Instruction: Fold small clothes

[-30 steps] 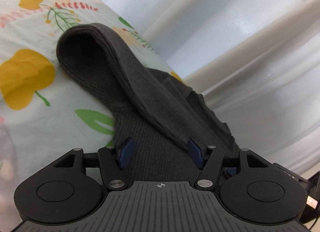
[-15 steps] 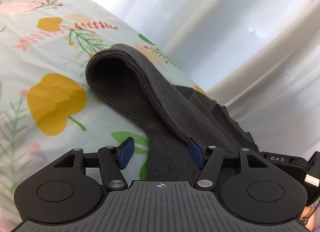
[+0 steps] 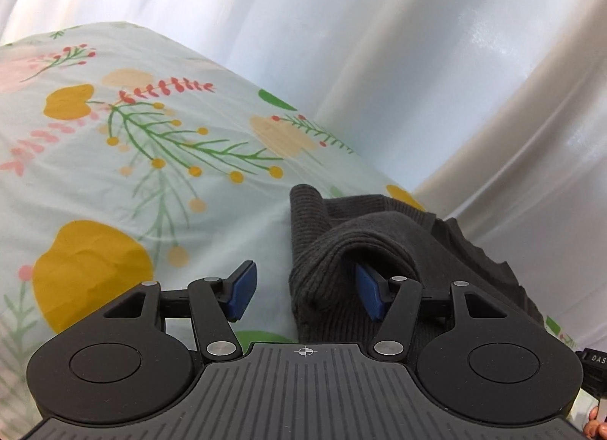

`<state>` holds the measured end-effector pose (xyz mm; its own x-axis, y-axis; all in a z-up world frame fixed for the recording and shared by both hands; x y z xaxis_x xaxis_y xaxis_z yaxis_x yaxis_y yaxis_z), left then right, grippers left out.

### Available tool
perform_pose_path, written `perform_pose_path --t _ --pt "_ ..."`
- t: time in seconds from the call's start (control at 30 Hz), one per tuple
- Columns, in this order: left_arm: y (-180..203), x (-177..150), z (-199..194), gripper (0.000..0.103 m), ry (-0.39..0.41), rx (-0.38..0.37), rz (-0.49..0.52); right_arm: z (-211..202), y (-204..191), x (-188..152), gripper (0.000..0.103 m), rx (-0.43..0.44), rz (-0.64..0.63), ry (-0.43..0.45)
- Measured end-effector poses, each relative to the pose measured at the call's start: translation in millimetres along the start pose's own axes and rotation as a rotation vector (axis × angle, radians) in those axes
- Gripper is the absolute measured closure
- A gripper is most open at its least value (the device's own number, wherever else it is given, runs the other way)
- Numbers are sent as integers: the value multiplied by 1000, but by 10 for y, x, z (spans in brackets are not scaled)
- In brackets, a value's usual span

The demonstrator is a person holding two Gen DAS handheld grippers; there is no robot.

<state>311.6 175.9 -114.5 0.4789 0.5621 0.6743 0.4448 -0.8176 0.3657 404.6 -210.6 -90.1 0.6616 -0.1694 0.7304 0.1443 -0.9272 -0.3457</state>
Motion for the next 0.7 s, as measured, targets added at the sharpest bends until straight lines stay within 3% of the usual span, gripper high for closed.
perform_pose_path --t 0.07,0.13,0.2,0.27,0.3,0.33,0.4,0.5,0.53,0.63,0.7 --pt "39 -20 1 42 4 4 25 53 128 -39 92 30 88 -25" --pt "62 -42 14 42 0 10 44 117 178 -82 75 69 143 -39" --pt "68 -58 36 42 -10 10 46 204 167 -90 71 101 169 -44" --pt "70 -65 52 42 -18 17 44 258 76 -79 75 96 135 -38" --pt "74 -64 54 42 -19 19 44 276 13 -65 91 98 100 -40" --pt "78 -61 52 42 -21 22 47 281 -53 -38 91 93 53 -39" --pt "89 -49 37 41 -16 37 67 103 -194 79 93 18 -105 49" --pt "116 -65 57 39 -34 32 87 -202 -210 259 93 -167 -250 233" --pt "121 -73 66 39 -40 39 83 -209 -168 271 93 -200 -261 237" --pt "152 -79 48 40 -82 25 81 32 19 128 93 -176 -213 76" --pt "164 -50 -42 40 -88 -11 72 102 108 34 93 -200 -207 34"
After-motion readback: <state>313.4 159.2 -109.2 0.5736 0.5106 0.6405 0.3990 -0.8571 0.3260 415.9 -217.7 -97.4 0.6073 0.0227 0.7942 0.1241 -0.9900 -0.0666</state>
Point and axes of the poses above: each gripper's, at about its wrist camera, not at the fingertips, and z roughly the way its jaws point, y to its right, x to its top, the point moved 6 cm from there along z, roughly the way its jaws point, and after that the axes turned 5 degrees about x, right-handed, at the moved point
